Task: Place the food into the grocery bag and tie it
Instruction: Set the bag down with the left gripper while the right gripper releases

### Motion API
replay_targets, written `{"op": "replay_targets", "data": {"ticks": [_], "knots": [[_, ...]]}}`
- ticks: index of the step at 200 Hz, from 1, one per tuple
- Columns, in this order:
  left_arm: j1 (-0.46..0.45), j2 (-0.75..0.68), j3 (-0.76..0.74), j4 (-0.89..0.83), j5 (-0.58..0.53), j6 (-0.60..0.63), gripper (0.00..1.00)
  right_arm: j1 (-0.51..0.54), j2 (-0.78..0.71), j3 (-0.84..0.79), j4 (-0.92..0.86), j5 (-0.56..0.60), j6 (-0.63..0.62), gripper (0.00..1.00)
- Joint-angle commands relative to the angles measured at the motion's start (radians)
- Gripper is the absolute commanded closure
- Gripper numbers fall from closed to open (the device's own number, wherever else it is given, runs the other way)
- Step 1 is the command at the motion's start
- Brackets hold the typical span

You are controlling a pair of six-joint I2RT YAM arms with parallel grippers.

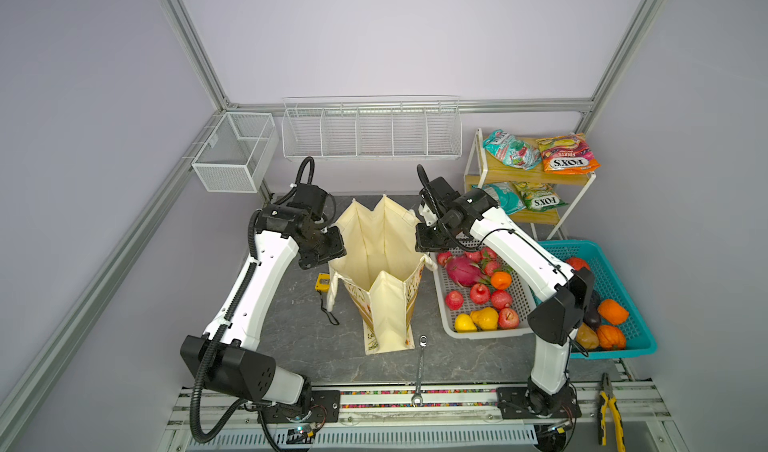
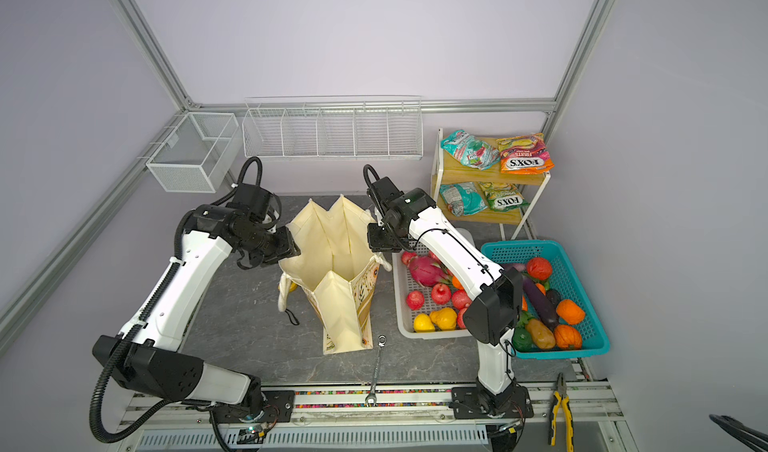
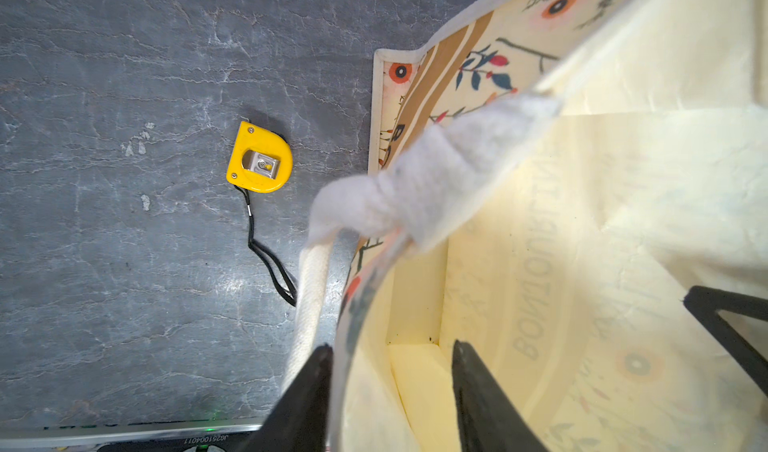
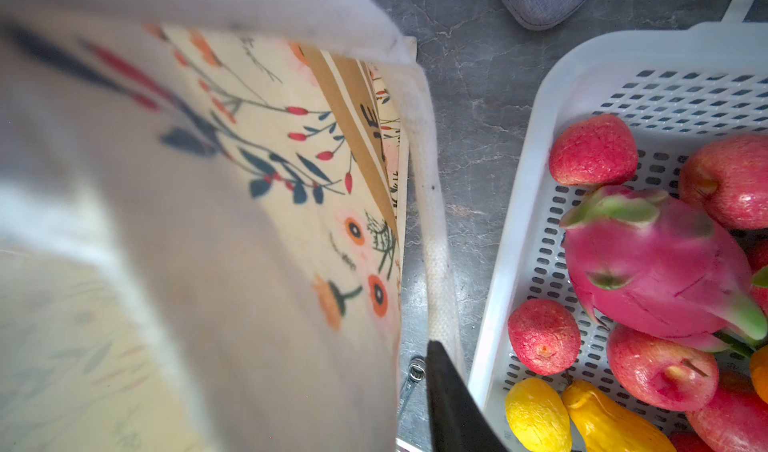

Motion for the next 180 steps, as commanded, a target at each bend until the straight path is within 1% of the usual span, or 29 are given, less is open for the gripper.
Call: {"op": "replay_targets", "data": {"ticks": [1, 17, 29, 45, 58, 78, 115, 140, 160, 180], "knots": [[-0.003, -0.021, -0.009, -0.007, -0.017, 0.001, 0.59, 0.010, -0.038, -0.016, 0.002, 0.006, 0.006, 0.60], [-0.003, -0.027, -0.010, -0.011, -0.029, 0.001, 0.64, 0.011, -0.044, -0.012, -0.002, 0.009, 0.006, 0.52], [-0.003, -0.029, -0.010, -0.017, -0.036, 0.004, 0.71, 0.013, -0.050, -0.007, -0.002, 0.014, 0.006, 0.47], [-0.002, -0.034, -0.016, -0.020, -0.045, 0.010, 0.79, 0.015, -0.062, 0.007, -0.003, 0.019, 0.008, 0.39], [-0.002, -0.039, -0.022, -0.019, -0.054, 0.016, 0.86, 0.015, -0.072, 0.033, -0.006, 0.026, 0.010, 0.34], [-0.003, -0.039, -0.023, -0.025, -0.064, 0.028, 0.92, 0.015, -0.083, 0.103, -0.028, 0.045, 0.012, 0.27], [-0.003, -0.043, -0.025, -0.027, -0.076, 0.056, 1.00, 0.014, -0.086, 0.277, -0.105, 0.096, 0.009, 0.22], [-0.002, -0.045, -0.017, -0.031, -0.080, 0.072, 1.00, 0.002, -0.101, 0.361, -0.156, 0.138, 0.026, 0.20], [-0.003, -0.044, -0.007, -0.037, -0.081, 0.083, 1.00, -0.017, -0.147, 0.347, -0.170, 0.163, 0.040, 0.19], [-0.002, -0.043, -0.004, -0.038, -0.084, 0.098, 1.00, -0.052, -0.218, 0.249, -0.159, 0.185, 0.060, 0.19]]}}
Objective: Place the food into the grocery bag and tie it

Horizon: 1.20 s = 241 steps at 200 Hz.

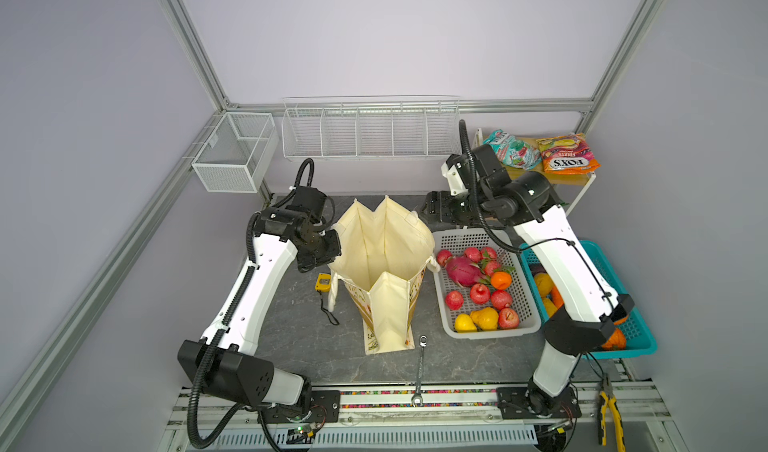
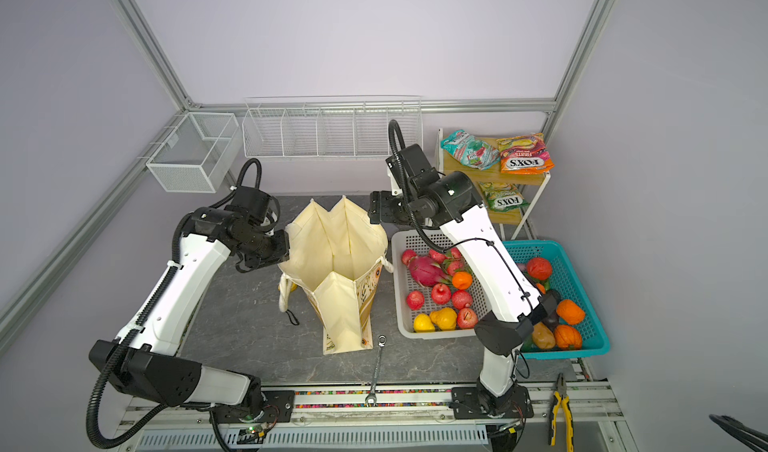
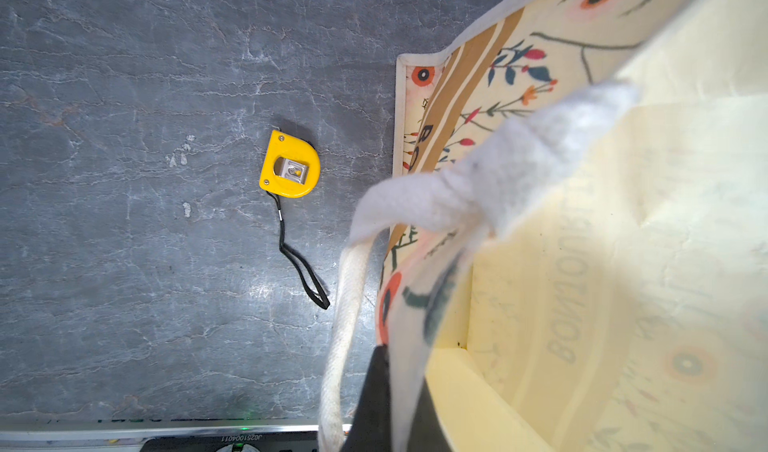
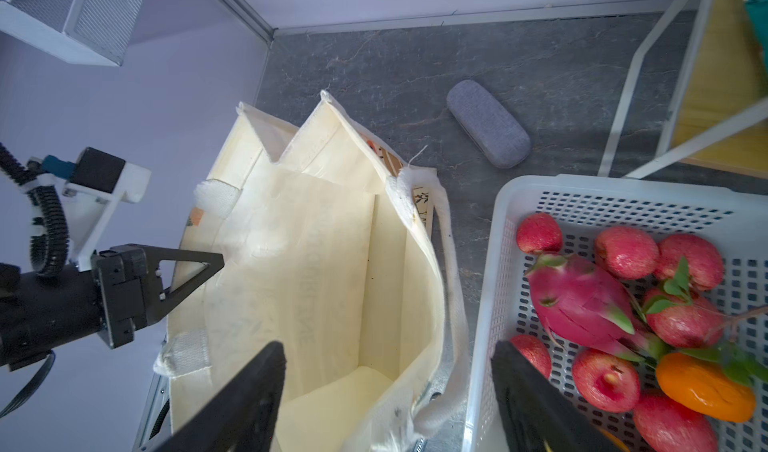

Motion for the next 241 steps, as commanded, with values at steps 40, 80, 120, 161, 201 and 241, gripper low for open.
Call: {"op": "replay_targets", "data": {"ticks": [40, 80, 120, 161, 201, 241], "knots": [[-0.002, -0.011, 0.027, -0.030, -0.017, 0.047, 1.00, -0.111, -0.304, -0.472, 0.081, 0.042, 0.121, 0.20], [-0.003, -0.045, -0.006, 0.001, -0.008, 0.041, 1.00, -0.126, -0.455, -0.780, 0.130, 0.045, 0.233, 0.21], [-0.003, -0.083, -0.084, 0.074, 0.056, 0.013, 1.00, -0.129, -0.560, -1.013, 0.210, 0.003, 0.297, 0.21], [-0.003, -0.086, -0.094, 0.052, 0.067, 0.056, 1.00, -0.127, -0.610, -1.150, 0.247, -0.021, 0.341, 0.21], [-0.004, -0.124, -0.132, 0.077, 0.085, 0.062, 1.00, -0.129, -0.607, -1.264, 0.311, -0.047, 0.445, 0.25], [-0.006, -0.164, -0.191, 0.115, 0.123, 0.051, 1.00, -0.126, -0.566, -1.276, 0.343, -0.050, 0.542, 0.29]]}}
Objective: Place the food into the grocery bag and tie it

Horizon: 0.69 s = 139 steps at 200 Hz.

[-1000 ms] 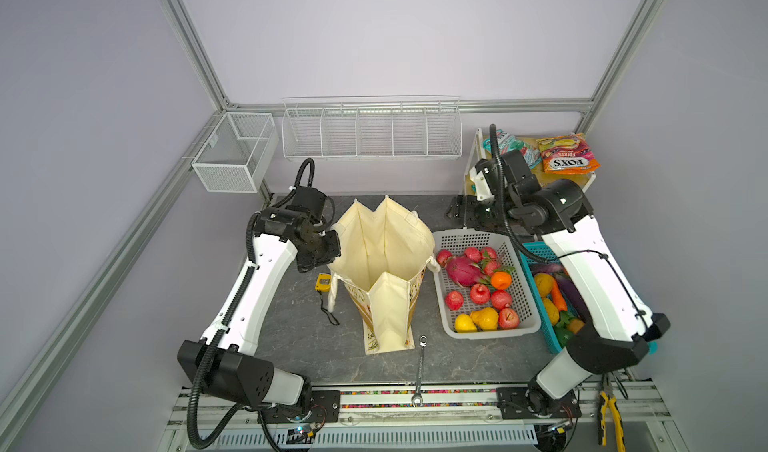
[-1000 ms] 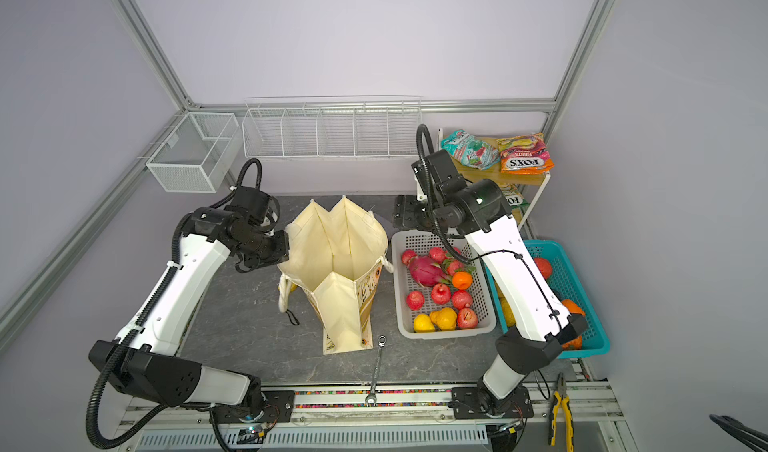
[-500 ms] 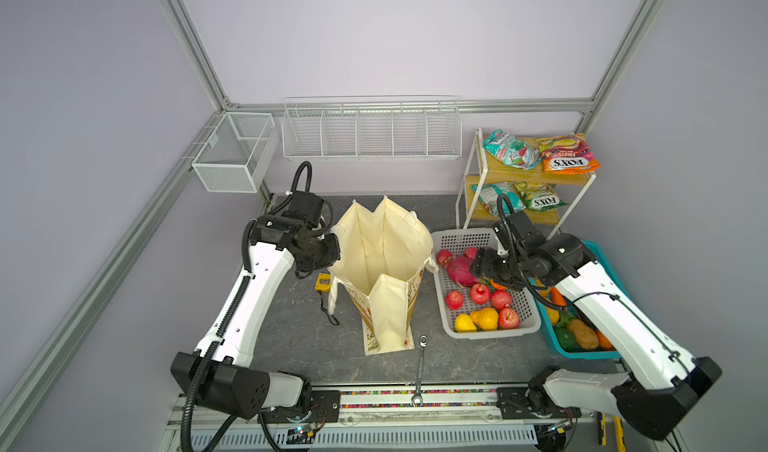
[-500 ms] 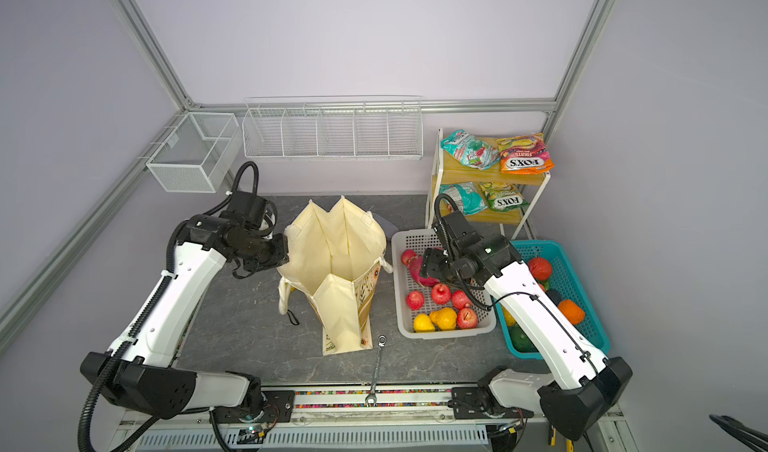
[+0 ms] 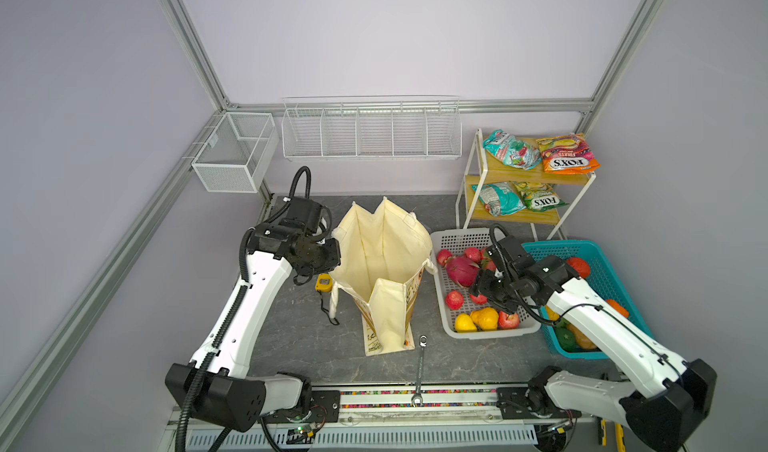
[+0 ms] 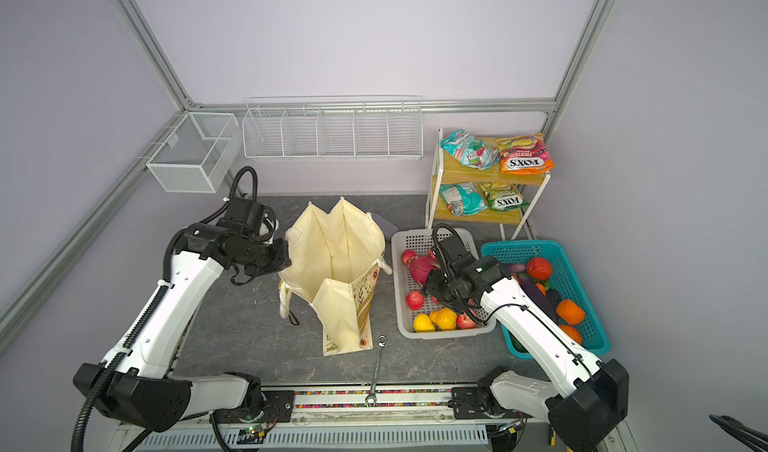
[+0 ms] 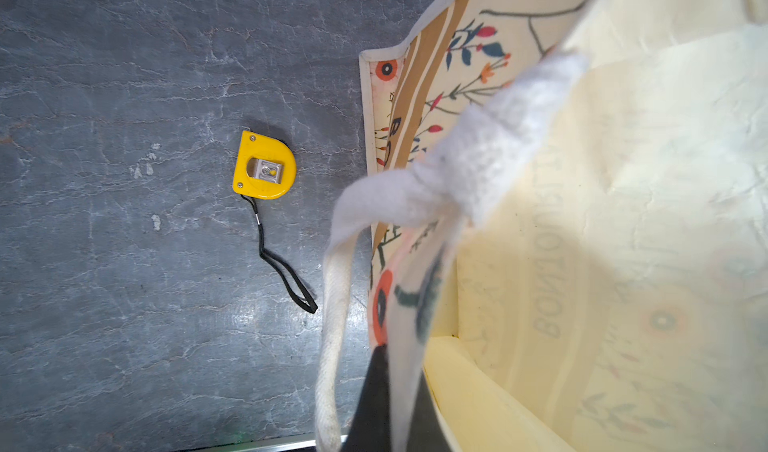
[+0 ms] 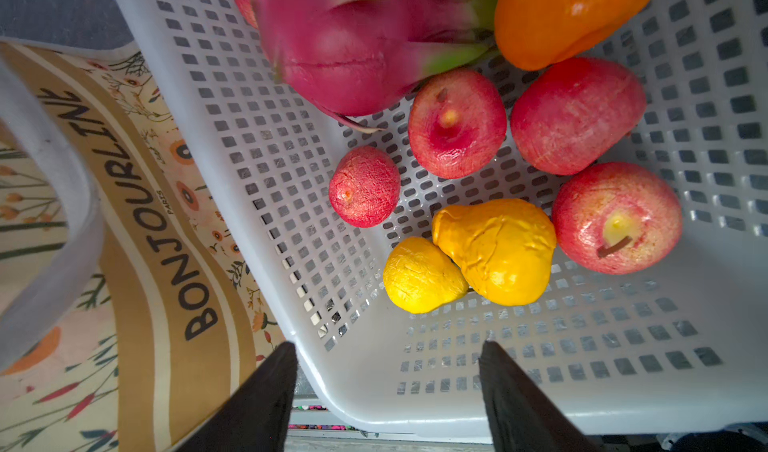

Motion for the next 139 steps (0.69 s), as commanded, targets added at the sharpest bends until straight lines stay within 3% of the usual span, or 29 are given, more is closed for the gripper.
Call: {"op": "replay_targets", "data": {"ticks": [1, 66, 139], "knots": [[-0.005, -0.030, -0.031, 0.011, 0.045, 0.007, 1.00, -0.002, 0.028, -0.001, 0.042, -0.009, 0.098, 0.29], [-0.007, -0.059, -0.044, 0.026, 0.046, 0.093, 1.00, 0.018, 0.101, 0.023, 0.081, 0.056, 0.148, 0.31], [-0.010, -0.029, -0.026, 0.041, 0.082, 0.108, 1.00, 0.043, 0.258, 0.010, 0.193, 0.015, 0.191, 0.33]]}}
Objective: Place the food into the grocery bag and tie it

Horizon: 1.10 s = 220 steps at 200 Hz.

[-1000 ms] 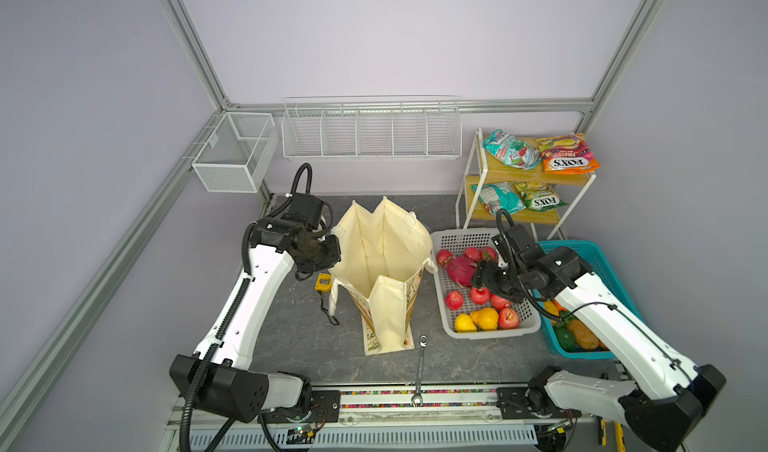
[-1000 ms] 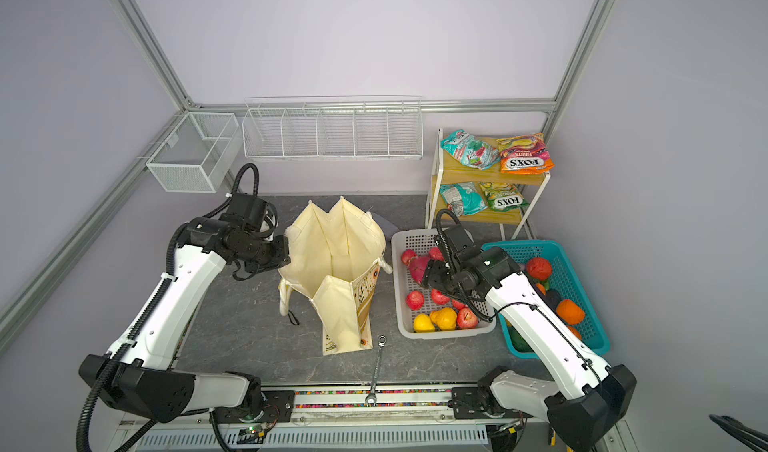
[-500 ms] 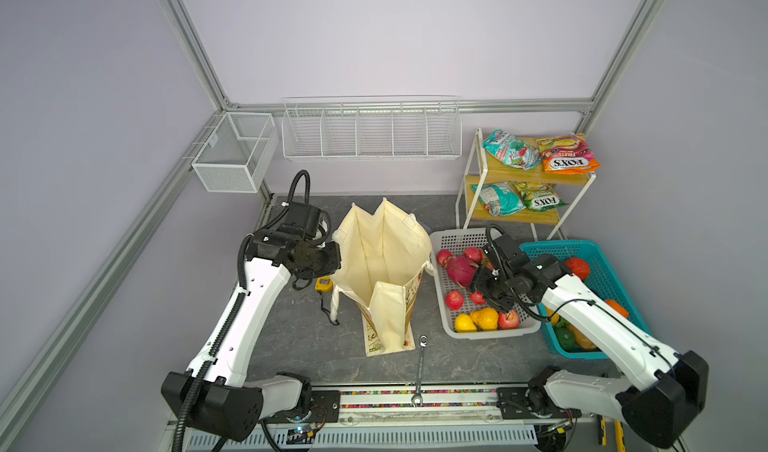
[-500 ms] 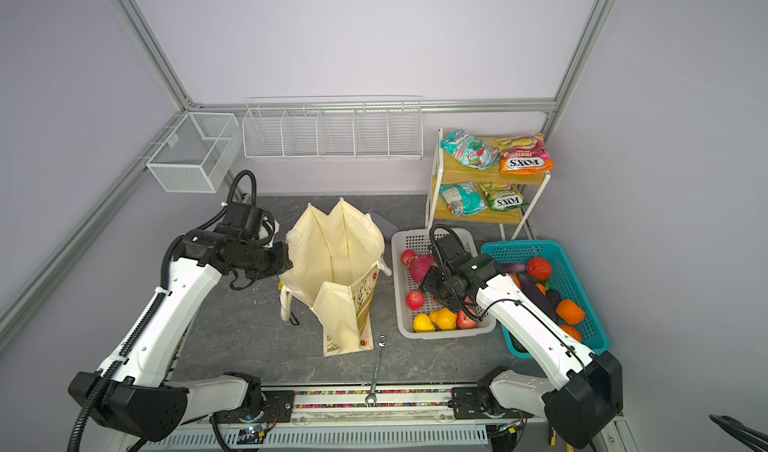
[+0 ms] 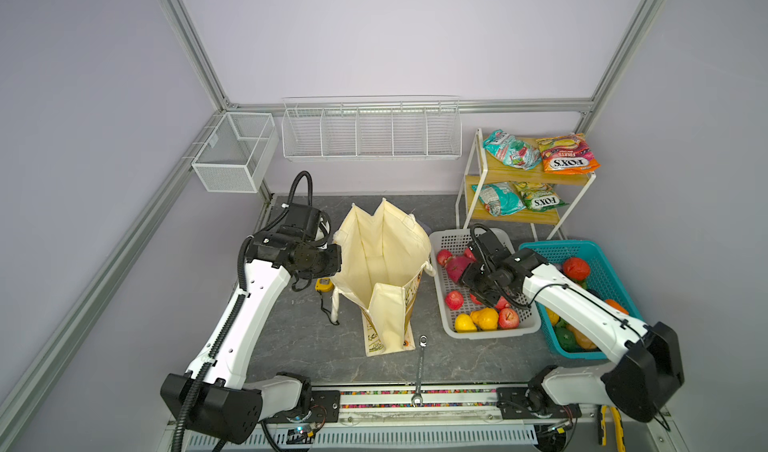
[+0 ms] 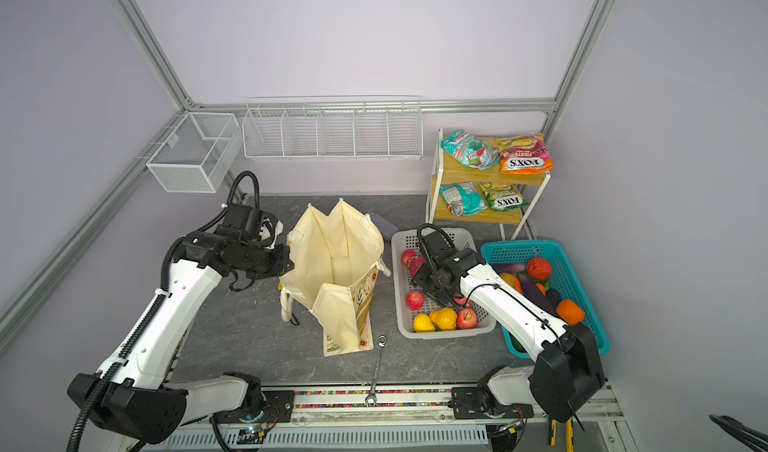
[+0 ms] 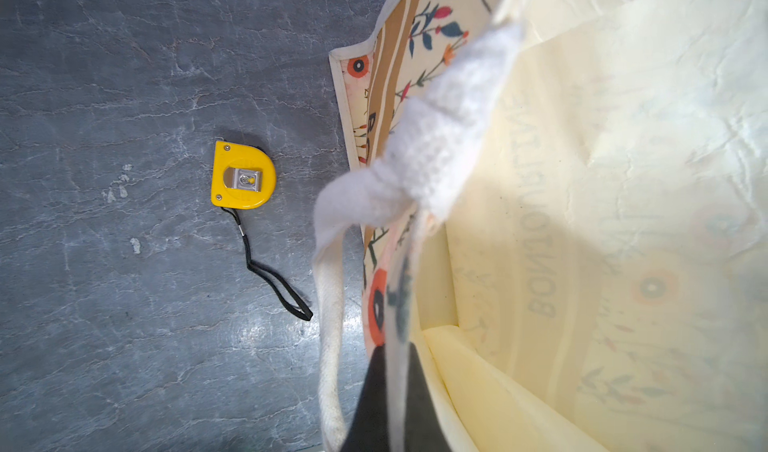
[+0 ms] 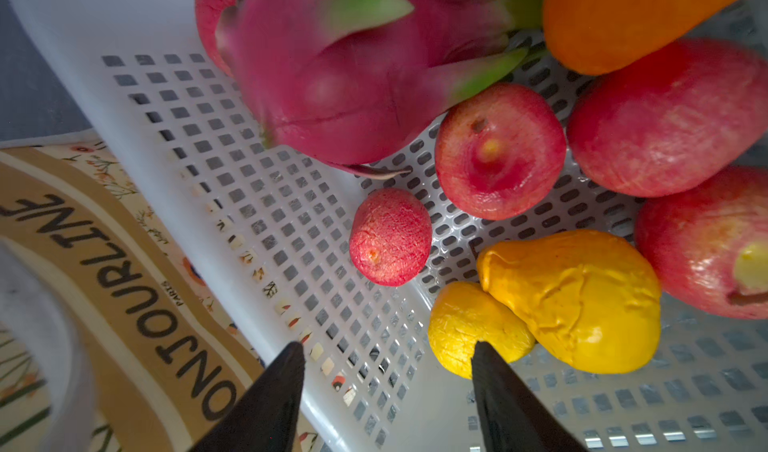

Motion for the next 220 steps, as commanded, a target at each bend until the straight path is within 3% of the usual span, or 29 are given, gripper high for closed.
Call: {"op": "replay_targets", "data": {"ticks": [1, 167, 220], "knots": [[-0.009, 0.005, 0.023, -0.002, 0.036, 0.023, 1.00, 0.017, 0.052, 0.004, 0.044, -0.004, 0.031, 0.33], [-0.010, 0.021, 0.060, -0.003, 0.029, 0.035, 1.00, 0.031, 0.281, 0.013, 0.103, 0.002, 0.050, 0.22], [-0.011, 0.021, 0.066, -0.005, 0.024, 0.036, 1.00, 0.031, 0.316, 0.012, 0.116, -0.010, 0.041, 0.28]]}}
